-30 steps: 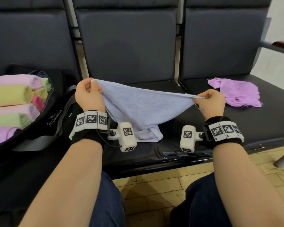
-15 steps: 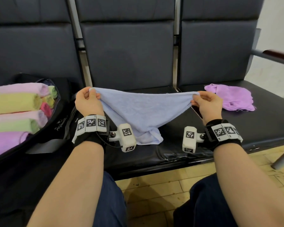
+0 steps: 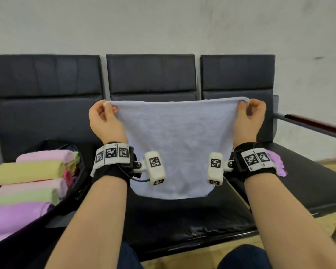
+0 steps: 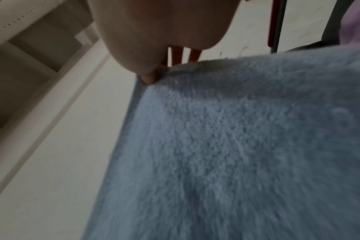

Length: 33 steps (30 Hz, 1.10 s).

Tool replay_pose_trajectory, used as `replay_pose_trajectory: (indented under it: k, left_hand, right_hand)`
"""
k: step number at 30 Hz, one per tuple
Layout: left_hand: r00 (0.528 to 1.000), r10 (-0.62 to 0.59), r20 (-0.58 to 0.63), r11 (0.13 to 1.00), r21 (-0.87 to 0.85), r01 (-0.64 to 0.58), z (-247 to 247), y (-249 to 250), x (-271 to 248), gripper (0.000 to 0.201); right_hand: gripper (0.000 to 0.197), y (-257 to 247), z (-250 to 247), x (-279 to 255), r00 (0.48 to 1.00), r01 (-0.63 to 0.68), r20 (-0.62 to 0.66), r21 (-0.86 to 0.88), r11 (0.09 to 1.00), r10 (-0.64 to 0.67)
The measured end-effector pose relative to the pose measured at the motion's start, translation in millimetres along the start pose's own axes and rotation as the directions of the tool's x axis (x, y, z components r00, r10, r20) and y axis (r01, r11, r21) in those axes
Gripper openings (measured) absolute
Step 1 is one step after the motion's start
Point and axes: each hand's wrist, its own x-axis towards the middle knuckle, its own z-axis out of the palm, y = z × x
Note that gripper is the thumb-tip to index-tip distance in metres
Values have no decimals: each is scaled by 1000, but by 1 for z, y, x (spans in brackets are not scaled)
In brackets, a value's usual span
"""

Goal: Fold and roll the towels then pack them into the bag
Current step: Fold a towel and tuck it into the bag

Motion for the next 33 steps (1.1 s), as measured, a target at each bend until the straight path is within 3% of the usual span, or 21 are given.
replay_pose_trajectory:
  k: [2, 6, 9, 12, 15, 18, 20, 25, 29, 33]
  left_hand:
    - [1000, -31, 2, 998, 51, 31, -1, 2, 0, 19]
    - [984, -162, -72, 914, 366, 177, -13, -4, -4, 20]
    - [986, -155, -60, 934, 317, 166, -15, 4, -5, 22]
    - [991, -136, 8, 943, 308, 126, -13, 10, 1, 26]
    - [970, -242, 31, 879, 430, 206, -11, 8, 4, 26]
    - [942, -335, 19, 800, 533, 274, -7, 6, -6, 25]
    - [923, -384, 14, 777, 545, 315, -8, 1, -12, 26]
    - [887, -452, 94, 800, 483, 356, -15, -27, -24, 21]
    - [854, -490, 176, 820, 427, 382, -17, -52, -49, 18]
    - [796, -545, 264, 802, 440, 403, -20, -77, -80, 9]
  right_hand:
    - [6, -3, 0, 1, 999, -30, 14, -35, 999, 31]
    - [9, 0, -10, -3, 989, -104, 88, -145, 984, 117]
    - [8, -3, -19, -2, 976, -146, 143, -117, 982, 163]
    - [5, -8, -23, 3, 968, -212, 117, -79, 974, 220]
    - [12, -5, -22, 5, 947, -294, 87, -158, 943, 310]
    - [32, 1, -19, -1, 917, -372, 54, -247, 895, 396]
    - [39, 4, -15, -7, 906, -394, 53, -255, 883, 420]
    - [16, 11, -1, -20, 880, -421, 137, -218, 881, 454]
    - [14, 31, 7, -43, 857, -403, 235, -249, 881, 458]
    - [11, 62, 10, -75, 788, -421, 341, -309, 853, 513]
